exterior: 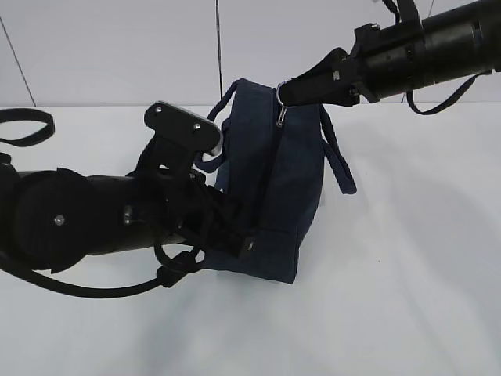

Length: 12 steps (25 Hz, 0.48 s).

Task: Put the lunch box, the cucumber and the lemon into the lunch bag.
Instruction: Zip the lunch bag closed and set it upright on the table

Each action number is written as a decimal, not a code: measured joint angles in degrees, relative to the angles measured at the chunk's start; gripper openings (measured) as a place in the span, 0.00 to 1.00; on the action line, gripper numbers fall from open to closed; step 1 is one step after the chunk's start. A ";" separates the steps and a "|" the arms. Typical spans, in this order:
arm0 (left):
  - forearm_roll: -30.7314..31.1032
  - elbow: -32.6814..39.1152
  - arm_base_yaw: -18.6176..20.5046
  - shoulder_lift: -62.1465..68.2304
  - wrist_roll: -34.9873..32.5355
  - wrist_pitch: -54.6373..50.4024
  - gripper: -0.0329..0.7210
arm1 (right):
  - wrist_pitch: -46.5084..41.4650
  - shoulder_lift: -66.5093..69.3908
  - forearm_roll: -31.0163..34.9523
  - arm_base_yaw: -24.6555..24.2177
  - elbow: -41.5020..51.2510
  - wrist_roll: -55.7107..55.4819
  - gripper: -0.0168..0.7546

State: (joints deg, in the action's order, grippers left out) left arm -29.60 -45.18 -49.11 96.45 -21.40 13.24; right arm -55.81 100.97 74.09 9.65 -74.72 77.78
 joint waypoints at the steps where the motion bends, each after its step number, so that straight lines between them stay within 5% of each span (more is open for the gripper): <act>1: 0.00 0.00 0.00 -0.56 0.00 -0.68 0.04 | 0.90 0.00 0.12 0.00 0.00 0.00 0.03; 12: 0.21 0.00 0.00 -4.27 -0.13 -8.84 0.04 | 10.29 0.70 0.84 0.13 -0.36 0.24 0.03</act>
State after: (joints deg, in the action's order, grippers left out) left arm -29.39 -45.18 -49.11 92.18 -21.53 4.40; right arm -45.52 101.67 74.93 9.78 -75.08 78.02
